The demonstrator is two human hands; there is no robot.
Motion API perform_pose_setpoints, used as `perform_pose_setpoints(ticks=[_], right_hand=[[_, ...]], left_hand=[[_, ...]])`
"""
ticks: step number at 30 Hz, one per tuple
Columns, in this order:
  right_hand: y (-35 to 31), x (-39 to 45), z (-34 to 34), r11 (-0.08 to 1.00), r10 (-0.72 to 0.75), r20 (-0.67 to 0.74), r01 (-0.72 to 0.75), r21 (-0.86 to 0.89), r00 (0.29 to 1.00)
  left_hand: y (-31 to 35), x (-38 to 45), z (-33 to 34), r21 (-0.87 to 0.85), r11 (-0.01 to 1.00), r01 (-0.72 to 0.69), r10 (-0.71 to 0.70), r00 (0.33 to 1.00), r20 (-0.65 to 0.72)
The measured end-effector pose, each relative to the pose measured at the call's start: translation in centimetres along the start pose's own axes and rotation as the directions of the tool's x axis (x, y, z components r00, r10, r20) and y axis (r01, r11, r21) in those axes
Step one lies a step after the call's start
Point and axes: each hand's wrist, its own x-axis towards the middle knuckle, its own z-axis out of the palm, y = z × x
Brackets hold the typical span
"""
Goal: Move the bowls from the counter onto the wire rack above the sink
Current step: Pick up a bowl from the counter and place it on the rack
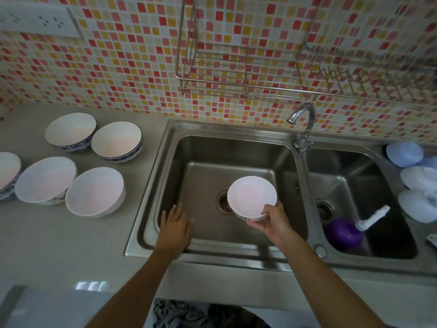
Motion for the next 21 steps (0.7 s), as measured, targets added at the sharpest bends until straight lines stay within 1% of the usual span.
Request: perform_pose_setpoints(ticks=[3,6,8,10,13,18,21], right_hand=[[0.2,1.0,-0.3,0.999,-0.01,0.015,0.011,-0.043,1.0],[0.0,1.6,-0.3,0.997,-0.015,0.026,0.017,-0.071,1.0],[-0.1,1.8,-0.2,0.998,-0.011,0.02,0.013,-0.066,1.0],[-0.1,2.0,-0.1,0.996,-0.006,0.02,0.007,-0.084,1.0],[0.4,2.7,-0.1,0.98,-0.028,0.001,0.028,-0.198,1.0],[1.3,3.9,0.0,0.929,-0.122,-0.047,0.098,-0.357,0.991],[1.6,4.3,0.1,0.846,-0.221,-0.055,0.163,-0.508,0.974]], left_hand=[[0.2,-0.5,-0.2,-0.003,1.0,0.026,-0.026,0.998,-0.055],[0.2,-1.9,-0.2,-0.003,1.0,-0.003,0.003,0.998,-0.068],[0.0,-2.3,-0.1,0.005,1.0,-0.004,0.004,0.998,-0.062],[-0.2,-1.9,0.0,0.014,1.0,0.02,-0.02,1.0,-0.024],[-0.2,-1.5,0.2,0.047,0.998,0.049,-0.05,0.999,0.002],[-0.5,-1.3,0.5,0.087,0.995,0.054,-0.056,0.998,0.029],[-0.5,-1.3,0.6,0.084,0.995,0.051,-0.053,0.998,0.024]])
